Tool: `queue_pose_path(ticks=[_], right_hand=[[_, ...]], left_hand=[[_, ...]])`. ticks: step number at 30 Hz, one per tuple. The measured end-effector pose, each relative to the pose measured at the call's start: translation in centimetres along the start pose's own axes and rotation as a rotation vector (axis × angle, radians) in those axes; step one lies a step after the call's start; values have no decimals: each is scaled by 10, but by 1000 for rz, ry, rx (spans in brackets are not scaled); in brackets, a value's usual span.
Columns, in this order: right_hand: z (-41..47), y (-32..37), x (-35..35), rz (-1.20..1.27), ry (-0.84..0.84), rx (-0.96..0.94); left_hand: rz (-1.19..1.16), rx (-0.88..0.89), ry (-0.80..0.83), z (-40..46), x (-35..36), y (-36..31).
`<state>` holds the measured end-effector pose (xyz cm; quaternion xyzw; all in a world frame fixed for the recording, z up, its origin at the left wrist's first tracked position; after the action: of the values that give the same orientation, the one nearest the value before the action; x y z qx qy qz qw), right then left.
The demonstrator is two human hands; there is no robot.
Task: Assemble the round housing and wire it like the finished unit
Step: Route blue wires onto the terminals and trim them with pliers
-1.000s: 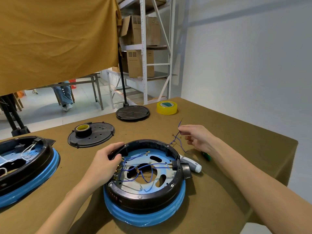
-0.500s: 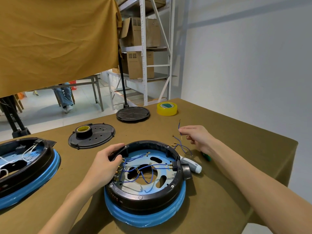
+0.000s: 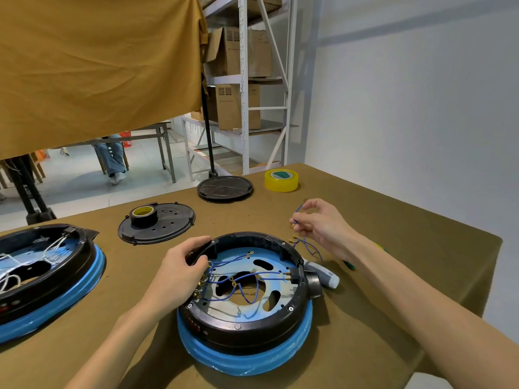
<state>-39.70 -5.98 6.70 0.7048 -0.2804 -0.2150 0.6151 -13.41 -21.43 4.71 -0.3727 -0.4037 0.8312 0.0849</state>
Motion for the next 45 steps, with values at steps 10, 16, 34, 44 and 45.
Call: queue_pose_path(ticks=[10, 16, 34, 44, 45], right_hand=[[-53, 26, 89, 13, 322, -187], [-70, 30, 92, 70, 244, -242], [-104, 10, 93, -163, 197, -350], [-58, 13, 35, -423, -269, -355], [-47, 3, 35, -490, -255, -273]], left_hand=[[-248, 167, -70, -7, -8, -86], [-474, 138, -100, -11, -9, -93], [-723, -75, -32, -17, 21, -75], [-645, -77, -74, -18, 21, -72], [-632, -69, -74, -19, 21, -73]])
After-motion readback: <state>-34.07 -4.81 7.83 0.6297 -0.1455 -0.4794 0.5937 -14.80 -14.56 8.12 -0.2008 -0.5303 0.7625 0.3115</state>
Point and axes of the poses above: each hand's wrist, its own z-axis towards the middle knuckle, its own x-axis out of the palm, y = z × x, the point moved 9 cm from there along z, towards the middle knuckle, and after that the axes turned 9 degrees about x, right-handed, at the moved point
